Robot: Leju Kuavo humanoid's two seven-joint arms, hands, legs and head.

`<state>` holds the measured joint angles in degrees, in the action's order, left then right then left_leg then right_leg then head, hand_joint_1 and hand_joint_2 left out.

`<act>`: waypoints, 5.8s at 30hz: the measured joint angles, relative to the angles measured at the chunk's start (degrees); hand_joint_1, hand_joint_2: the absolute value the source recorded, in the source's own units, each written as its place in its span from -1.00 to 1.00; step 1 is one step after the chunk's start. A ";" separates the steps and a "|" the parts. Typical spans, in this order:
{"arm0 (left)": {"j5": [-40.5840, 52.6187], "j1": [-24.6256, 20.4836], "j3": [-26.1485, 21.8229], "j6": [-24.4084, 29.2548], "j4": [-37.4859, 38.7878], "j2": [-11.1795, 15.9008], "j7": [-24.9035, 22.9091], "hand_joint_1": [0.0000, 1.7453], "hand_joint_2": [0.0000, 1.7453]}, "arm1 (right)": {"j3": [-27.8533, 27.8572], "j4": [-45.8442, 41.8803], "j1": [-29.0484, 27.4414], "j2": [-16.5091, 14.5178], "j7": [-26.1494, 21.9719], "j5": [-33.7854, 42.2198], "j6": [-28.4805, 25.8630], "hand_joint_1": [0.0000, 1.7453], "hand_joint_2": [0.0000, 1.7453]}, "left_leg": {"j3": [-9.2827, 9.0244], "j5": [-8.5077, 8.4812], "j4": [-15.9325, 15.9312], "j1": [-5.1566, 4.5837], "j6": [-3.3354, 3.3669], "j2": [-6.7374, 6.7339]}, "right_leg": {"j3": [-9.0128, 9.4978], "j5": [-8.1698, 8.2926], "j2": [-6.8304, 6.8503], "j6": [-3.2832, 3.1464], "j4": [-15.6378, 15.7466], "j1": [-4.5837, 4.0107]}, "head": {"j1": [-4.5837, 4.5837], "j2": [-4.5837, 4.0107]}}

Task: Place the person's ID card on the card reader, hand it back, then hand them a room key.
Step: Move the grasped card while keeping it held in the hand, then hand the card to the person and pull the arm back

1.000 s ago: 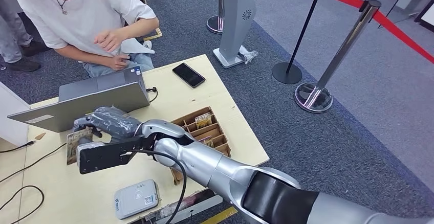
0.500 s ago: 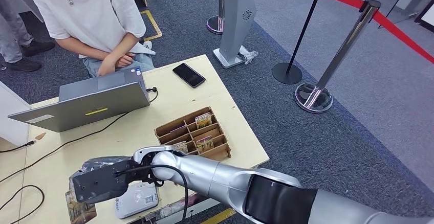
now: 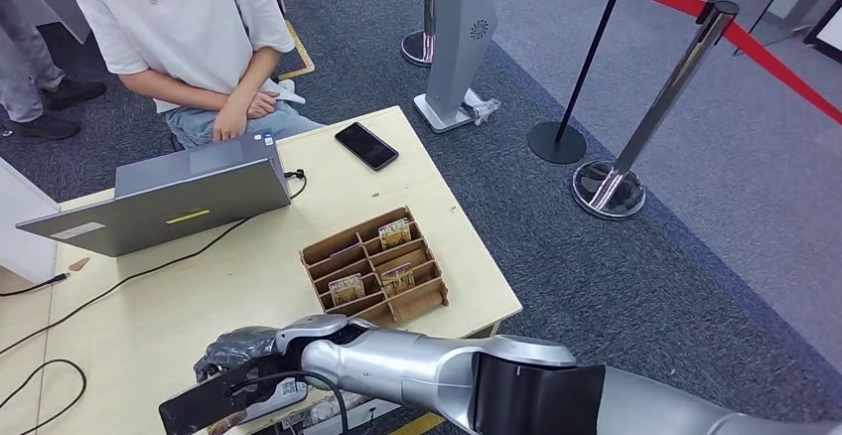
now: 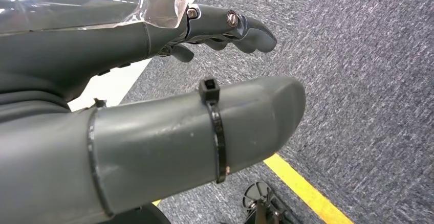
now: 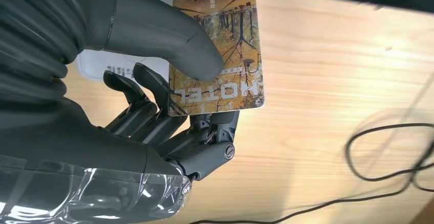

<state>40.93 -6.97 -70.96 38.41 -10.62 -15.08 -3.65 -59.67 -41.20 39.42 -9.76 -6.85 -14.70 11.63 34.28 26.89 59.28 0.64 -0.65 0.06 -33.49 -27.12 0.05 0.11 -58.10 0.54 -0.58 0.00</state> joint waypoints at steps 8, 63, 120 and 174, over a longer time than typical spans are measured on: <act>-0.08 -0.10 -0.49 -0.51 0.00 0.05 1.40 -1.00 -1.00 | -1.49 1.43 -0.38 0.52 4.34 -5.22 -5.85 1.00 1.00 | 0.00 0.00 0.00 0.00 0.00 0.00 | -0.01 0.00 -0.01 0.00 0.00 0.00 | -0.01 0.00; -0.09 -0.12 -1.78 -2.36 0.00 0.45 3.23 -1.00 -1.00 | -1.49 3.85 -1.98 0.77 12.43 -22.45 -10.97 1.00 1.00 | -0.04 0.00 0.00 0.00 0.00 -0.01 | 0.02 0.00 -0.01 0.00 0.00 0.00 | 0.00 0.00; 3.98 0.45 -0.30 -1.60 0.00 1.08 3.17 -1.00 -1.00 | 47.46 -22.85 -6.22 -0.49 -16.45 -52.67 -50.67 1.00 1.00 | -0.02 0.00 0.01 0.00 0.00 0.00 | 0.02 0.01 0.00 0.00 -0.01 0.00 | 0.01 0.00; 0.23 0.50 -2.01 -1.11 0.00 0.91 3.34 -1.00 -1.00 | 30.39 -18.90 -3.47 4.94 -5.59 -38.55 -28.48 -1.00 -1.00 | -0.01 0.01 0.04 -0.03 0.01 0.01 | 0.01 0.01 0.01 0.01 0.03 0.01 | 0.00 0.00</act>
<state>41.16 -6.47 -72.96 37.30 -10.62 -14.16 -0.31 -29.28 -60.10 35.96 -4.82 -12.44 -53.24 -16.85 34.27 26.89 59.31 0.61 -0.64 0.07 -33.48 -27.11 0.06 0.12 -58.07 0.55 -0.58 0.00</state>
